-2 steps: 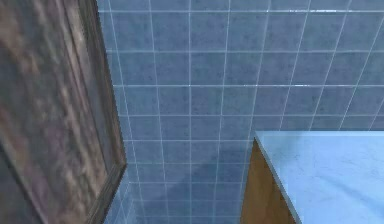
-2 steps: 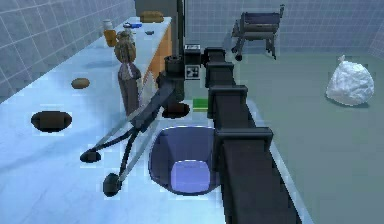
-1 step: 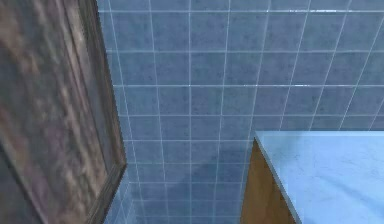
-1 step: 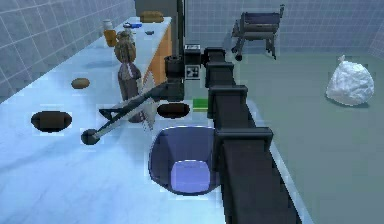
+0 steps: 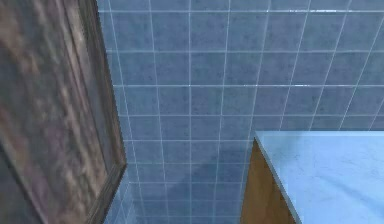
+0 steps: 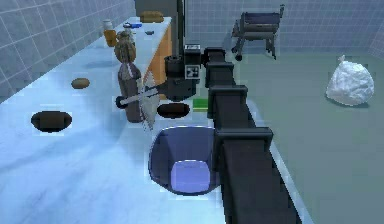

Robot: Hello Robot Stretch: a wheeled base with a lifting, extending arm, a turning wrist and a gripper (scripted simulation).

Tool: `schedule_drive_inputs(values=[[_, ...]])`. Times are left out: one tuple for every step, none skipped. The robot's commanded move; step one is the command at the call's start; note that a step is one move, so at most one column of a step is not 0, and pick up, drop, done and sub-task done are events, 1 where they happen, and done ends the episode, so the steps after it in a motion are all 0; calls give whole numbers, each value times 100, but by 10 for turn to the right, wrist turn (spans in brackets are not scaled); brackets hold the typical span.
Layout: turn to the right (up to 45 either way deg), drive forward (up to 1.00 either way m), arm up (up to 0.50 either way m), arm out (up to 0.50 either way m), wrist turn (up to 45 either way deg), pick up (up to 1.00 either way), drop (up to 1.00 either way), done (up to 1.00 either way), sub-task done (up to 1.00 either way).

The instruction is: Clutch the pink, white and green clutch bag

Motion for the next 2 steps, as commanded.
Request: schedule_drive_inputs(values=[[0,0,0,0,30,0,0,0,0],[0,0,-12,0,0,0,0,0,0]])
